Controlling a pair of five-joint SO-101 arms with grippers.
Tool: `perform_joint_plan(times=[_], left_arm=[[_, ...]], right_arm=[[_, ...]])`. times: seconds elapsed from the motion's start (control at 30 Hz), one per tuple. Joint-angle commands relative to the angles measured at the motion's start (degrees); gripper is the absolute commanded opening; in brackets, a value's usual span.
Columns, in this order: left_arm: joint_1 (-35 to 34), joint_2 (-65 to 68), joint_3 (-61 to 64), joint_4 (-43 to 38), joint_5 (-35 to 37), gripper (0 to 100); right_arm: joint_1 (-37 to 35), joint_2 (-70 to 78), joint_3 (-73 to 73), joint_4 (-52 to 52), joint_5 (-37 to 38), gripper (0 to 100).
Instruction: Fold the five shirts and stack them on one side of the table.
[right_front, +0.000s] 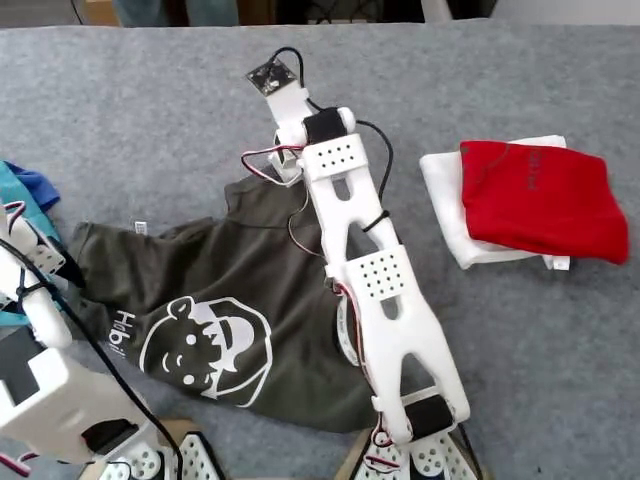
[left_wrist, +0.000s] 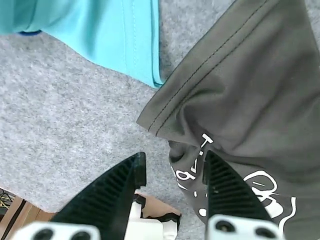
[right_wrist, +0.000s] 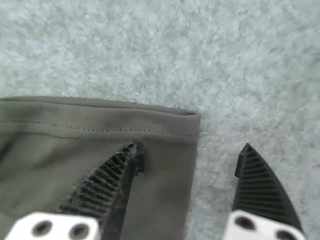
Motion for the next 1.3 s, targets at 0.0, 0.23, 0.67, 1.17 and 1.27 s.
perform_joint_plan(times=[0.0,0.23,0.67,1.17,1.27], left_arm=[[-0.4,-0.26,0.04,-0.53,0.62,21],[-0.4,-0.26,0.04,-0.62,0.62,21],[-0.48,-0.26,-0.04,-0.62,0.7,21],[-0.4,-0.79,-0.57,-0.62,0.7,21],[-0.4,-0.79,-2.24,-0.53,1.14,21]], right_arm=[[0.79,-0.84,0.92,-2.29,-0.53,30.4],[0.79,-1.27,6.99,-6.59,-0.26,30.3],[0.7,-1.19,6.99,-7.3,0.7,5.7],[3.16,-3.65,-2.95,-1.41,0.7,1.5],[4.22,-3.65,-6.73,1.32,1.14,1.5]])
